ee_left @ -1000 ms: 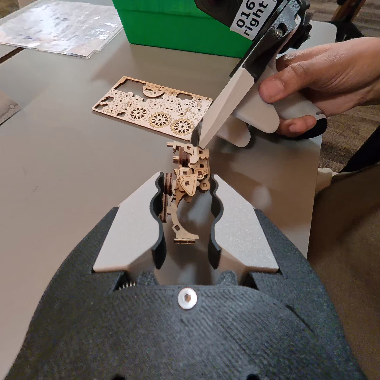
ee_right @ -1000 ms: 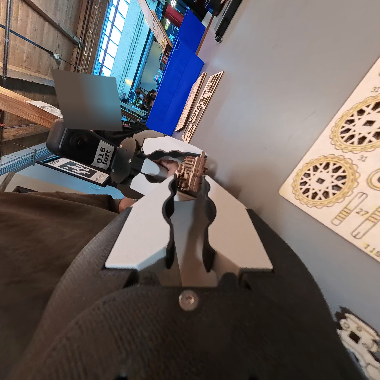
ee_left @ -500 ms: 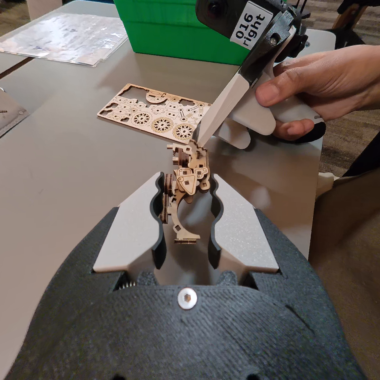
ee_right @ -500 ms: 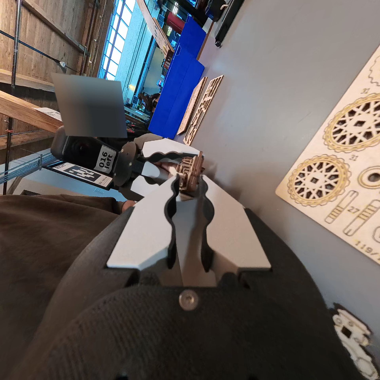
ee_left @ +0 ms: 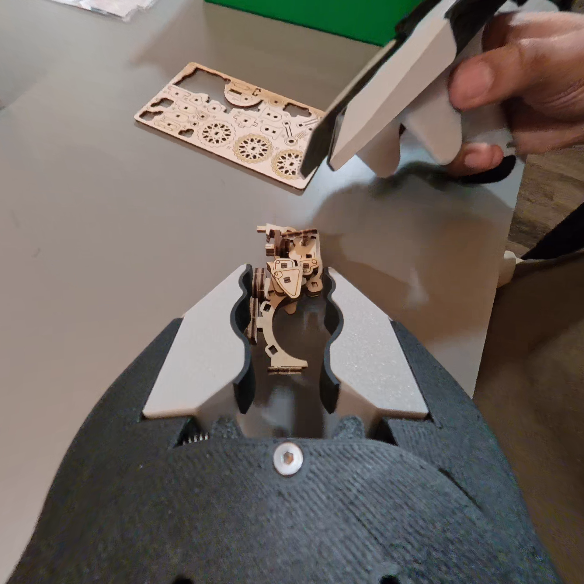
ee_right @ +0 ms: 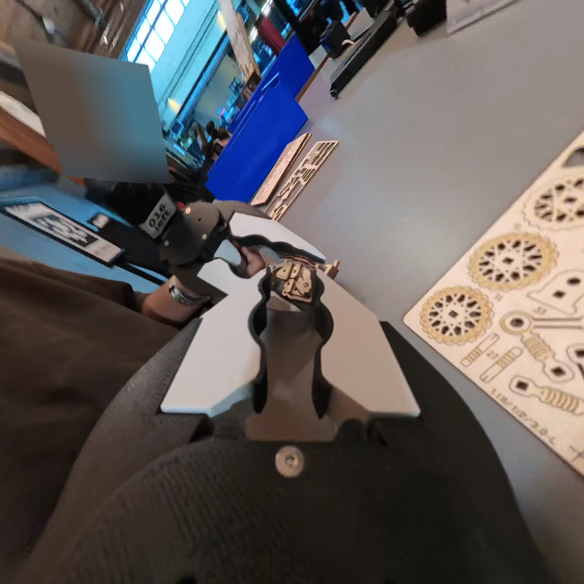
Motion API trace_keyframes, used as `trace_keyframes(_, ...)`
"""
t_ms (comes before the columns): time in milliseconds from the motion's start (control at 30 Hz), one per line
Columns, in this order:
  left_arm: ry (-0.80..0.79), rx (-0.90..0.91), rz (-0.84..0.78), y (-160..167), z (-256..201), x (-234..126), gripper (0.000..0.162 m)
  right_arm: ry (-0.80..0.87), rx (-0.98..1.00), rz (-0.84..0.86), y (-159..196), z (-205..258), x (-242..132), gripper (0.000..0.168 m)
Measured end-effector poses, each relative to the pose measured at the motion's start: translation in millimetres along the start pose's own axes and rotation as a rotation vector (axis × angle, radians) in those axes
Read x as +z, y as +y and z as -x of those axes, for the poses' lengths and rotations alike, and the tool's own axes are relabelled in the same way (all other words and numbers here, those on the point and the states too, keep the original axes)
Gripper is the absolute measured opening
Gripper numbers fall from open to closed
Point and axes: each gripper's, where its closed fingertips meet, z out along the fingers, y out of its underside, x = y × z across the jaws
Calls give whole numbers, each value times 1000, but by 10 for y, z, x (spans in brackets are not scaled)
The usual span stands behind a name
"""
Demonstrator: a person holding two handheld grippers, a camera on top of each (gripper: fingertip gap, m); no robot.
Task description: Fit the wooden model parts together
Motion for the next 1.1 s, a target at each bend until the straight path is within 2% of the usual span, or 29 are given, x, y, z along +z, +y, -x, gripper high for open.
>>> trace_keyframes(167, 115, 24, 40, 82, -135, -14, 43, 49, -316, 176, 209, 94, 53, 20)
trace_keyframes(267, 164, 62, 70, 151, -201, -35, 43, 70, -431, 255, 352, 103, 91, 19)
trace_keyframes(600, 195, 107, 101, 210, -279, -33, 44, 134, -515, 395, 598, -1, 182, 12)
trace_keyframes(900, 192, 119, 114, 228, -287, -22, 44, 129, -546, 382, 585, 36, 183, 11)
trace_keyframes(1100, 197, 110, 119, 236, -287, -21, 43, 170, -732, 399, 592, 80, 203, 11)
